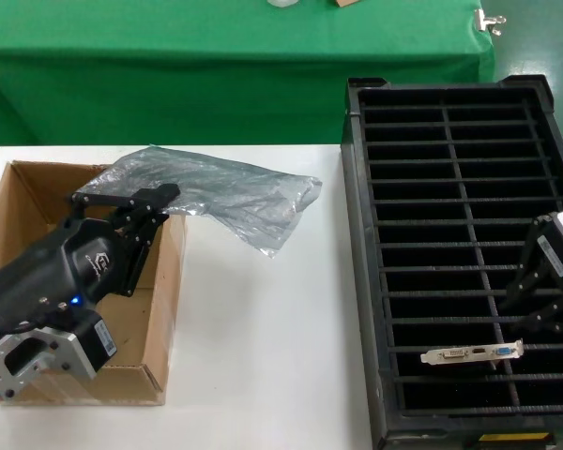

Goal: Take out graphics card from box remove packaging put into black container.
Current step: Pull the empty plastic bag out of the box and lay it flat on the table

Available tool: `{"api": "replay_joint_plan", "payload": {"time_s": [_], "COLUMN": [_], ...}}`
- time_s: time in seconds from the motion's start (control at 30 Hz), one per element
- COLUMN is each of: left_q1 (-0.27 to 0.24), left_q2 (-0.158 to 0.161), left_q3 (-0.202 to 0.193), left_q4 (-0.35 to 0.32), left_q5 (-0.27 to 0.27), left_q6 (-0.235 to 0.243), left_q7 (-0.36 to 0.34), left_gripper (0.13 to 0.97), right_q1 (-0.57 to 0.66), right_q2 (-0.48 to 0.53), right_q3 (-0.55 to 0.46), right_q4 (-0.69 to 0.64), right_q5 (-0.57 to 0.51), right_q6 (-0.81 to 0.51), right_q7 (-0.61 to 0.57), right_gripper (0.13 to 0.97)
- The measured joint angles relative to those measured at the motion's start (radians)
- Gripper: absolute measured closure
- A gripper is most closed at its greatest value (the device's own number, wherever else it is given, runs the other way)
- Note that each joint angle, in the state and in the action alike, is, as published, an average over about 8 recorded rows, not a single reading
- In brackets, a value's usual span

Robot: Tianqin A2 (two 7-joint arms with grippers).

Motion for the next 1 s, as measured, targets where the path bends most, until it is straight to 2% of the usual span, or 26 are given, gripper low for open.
{"api": "replay_joint_plan", "payload": {"time_s": [0.07,0.13,0.23,0.33,0.5,0.6,0.7,0.77,0.83,1.0], "left_q1": [0.000,-0.002,-0.011,-0.031,-0.079,-0.104,-0.120,-0.126,-0.129,-0.130], "left_q2": [0.003,0.021,0.083,0.191,0.414,0.541,0.639,0.680,0.705,0.734], "left_q3": [-0.002,-0.012,-0.045,-0.096,-0.167,-0.186,-0.185,-0.174,-0.160,-0.135], "left_q4": [-0.001,-0.005,-0.015,-0.029,-0.061,-0.085,-0.104,-0.109,-0.107,-0.068], "left_q5": [0.009,0.047,0.144,0.283,0.511,0.647,0.763,0.823,0.870,0.955], "left_q6": [0.002,0.017,0.071,0.173,0.388,0.510,0.604,0.644,0.671,0.702], "left_q7": [-0.009,-0.046,-0.142,-0.278,-0.504,-0.643,-0.780,-0.867,-0.956,-1.178], "left_gripper": [0.958,0.958,0.958,0.958,0.958,0.958,0.958,0.958,0.958,0.958], "right_q1": [0.000,-0.001,-0.001,-0.002,-0.002,-0.002,-0.002,-0.002,-0.002,-0.002], "right_q2": [0.000,0.000,0.000,0.000,0.000,0.000,0.000,0.000,0.000,0.000], "right_q3": [0.000,0.001,0.001,0.002,0.002,0.002,0.002,0.002,0.002,0.002], "right_q4": [0.000,0.000,0.000,0.000,0.000,0.000,0.000,0.000,0.000,0.000], "right_q5": [0.000,0.000,-0.001,-0.001,-0.001,-0.001,-0.001,-0.001,-0.001,-0.001], "right_q6": [0.000,0.001,0.001,0.001,0.001,0.001,0.001,0.001,0.001,0.001], "right_q7": [0.000,0.000,0.000,0.000,0.000,0.000,0.000,0.000,0.000,0.000], "right_gripper": [0.923,0.901,0.869,0.839,0.743,0.705,0.625,0.571,0.518,0.421]}}
